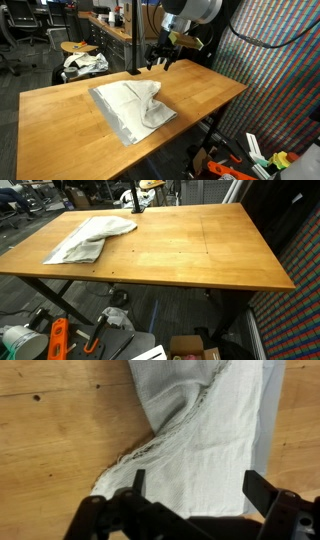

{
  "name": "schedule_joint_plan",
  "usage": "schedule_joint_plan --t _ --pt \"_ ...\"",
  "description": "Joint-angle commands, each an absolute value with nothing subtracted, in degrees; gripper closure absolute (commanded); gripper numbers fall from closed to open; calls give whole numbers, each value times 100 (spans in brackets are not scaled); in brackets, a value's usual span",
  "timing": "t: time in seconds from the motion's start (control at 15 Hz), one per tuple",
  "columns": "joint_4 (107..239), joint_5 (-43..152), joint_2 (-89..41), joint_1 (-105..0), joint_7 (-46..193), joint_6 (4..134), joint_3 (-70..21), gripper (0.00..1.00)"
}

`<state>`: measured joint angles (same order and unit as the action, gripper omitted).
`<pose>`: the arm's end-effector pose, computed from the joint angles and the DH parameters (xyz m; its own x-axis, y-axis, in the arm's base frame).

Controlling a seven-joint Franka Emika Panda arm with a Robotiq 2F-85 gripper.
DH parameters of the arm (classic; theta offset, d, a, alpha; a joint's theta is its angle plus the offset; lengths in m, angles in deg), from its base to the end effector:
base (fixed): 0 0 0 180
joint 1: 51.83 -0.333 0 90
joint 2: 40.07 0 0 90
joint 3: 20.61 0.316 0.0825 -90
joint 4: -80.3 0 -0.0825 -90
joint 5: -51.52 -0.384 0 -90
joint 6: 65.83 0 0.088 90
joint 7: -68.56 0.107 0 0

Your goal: Fold the white towel in half from right to left

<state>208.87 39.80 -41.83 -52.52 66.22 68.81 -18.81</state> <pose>0.5309 0.0260 0.3936 0.9896 -0.0596 0.1311 -0.0387 -0.9869 -0.1565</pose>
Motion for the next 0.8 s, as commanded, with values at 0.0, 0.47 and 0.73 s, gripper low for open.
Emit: schedule_joint_plan --t 0.0,0.47,0.73 --pt "19772 5587 -3440 -5312 8020 6367 -1823 0" --pt "17967 5011 -1891 -5234 7345 5717 -1844 0" --pt "17390 4523 -1231 -4989 6783 5486 -1826 0"
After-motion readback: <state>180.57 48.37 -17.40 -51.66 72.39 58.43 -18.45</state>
